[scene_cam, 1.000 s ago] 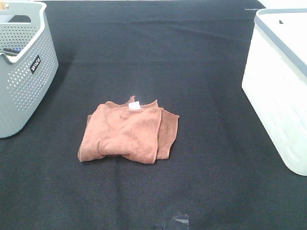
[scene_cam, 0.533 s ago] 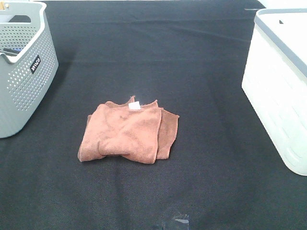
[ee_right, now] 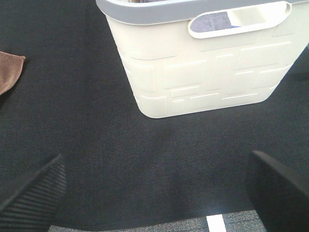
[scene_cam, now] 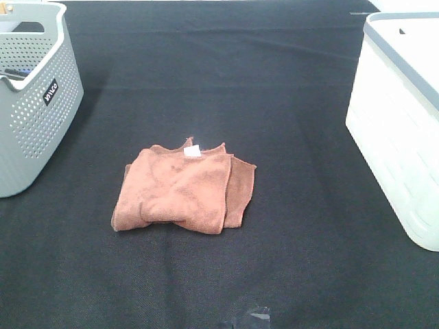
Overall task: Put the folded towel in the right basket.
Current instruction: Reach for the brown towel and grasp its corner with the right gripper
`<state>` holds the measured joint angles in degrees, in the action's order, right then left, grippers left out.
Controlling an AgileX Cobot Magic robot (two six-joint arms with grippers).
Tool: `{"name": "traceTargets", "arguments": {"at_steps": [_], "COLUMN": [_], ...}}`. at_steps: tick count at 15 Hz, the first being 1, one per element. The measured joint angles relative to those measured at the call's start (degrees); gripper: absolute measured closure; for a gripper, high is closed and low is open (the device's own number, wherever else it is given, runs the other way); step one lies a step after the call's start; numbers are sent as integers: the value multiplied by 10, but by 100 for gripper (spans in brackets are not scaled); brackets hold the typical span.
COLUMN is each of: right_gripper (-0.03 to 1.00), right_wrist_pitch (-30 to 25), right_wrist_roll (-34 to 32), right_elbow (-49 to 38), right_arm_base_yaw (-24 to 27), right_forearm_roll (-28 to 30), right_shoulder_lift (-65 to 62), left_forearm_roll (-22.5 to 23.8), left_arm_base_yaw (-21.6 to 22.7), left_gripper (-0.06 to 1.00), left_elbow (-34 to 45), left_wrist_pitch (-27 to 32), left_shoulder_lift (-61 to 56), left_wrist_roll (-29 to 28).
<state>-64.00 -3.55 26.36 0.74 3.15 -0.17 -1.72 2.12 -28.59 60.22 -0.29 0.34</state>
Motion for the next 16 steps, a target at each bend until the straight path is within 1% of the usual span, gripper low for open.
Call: {"name": "traceTargets", "arguments": {"at_steps": [4, 5, 6, 8, 9, 10, 11, 13, 16], "right_gripper": [0, 0, 0, 0, 0, 0, 0, 0, 0], "right_wrist_pitch": [2, -1, -5, -33, -45, -55, -56, -56, -58], "right_wrist_roll": [6, 10, 11, 11, 11, 11, 11, 14, 29], "right_elbow": [7, 29, 67, 166, 217, 297, 337, 396, 446], "right_arm_base_yaw": [0, 0, 0, 0, 0, 0, 0, 0, 0], "right_forearm_roll": [11, 13, 14, 7, 2, -7, -14, -32, -96], "right_shoulder_lift": [3, 26, 79, 213, 276, 368, 415, 493, 581], "left_forearm_roll": [0, 0, 0, 0, 0, 0, 0, 0, 0], "left_arm_base_yaw": [0, 0, 0, 0, 0, 0, 0, 0, 0], "left_gripper": [-4, -4, -4, -4, -4, -4, -4, -4, -4], "left_elbow": [0, 0, 0, 0, 0, 0, 0, 0, 0], "left_wrist_pitch": [0, 0, 0, 0, 0, 0, 0, 0, 0], "left_shoulder_lift": [0, 0, 0, 0, 0, 0, 0, 0, 0], "left_wrist_roll": [0, 0, 0, 0, 0, 0, 0, 0, 0]}}
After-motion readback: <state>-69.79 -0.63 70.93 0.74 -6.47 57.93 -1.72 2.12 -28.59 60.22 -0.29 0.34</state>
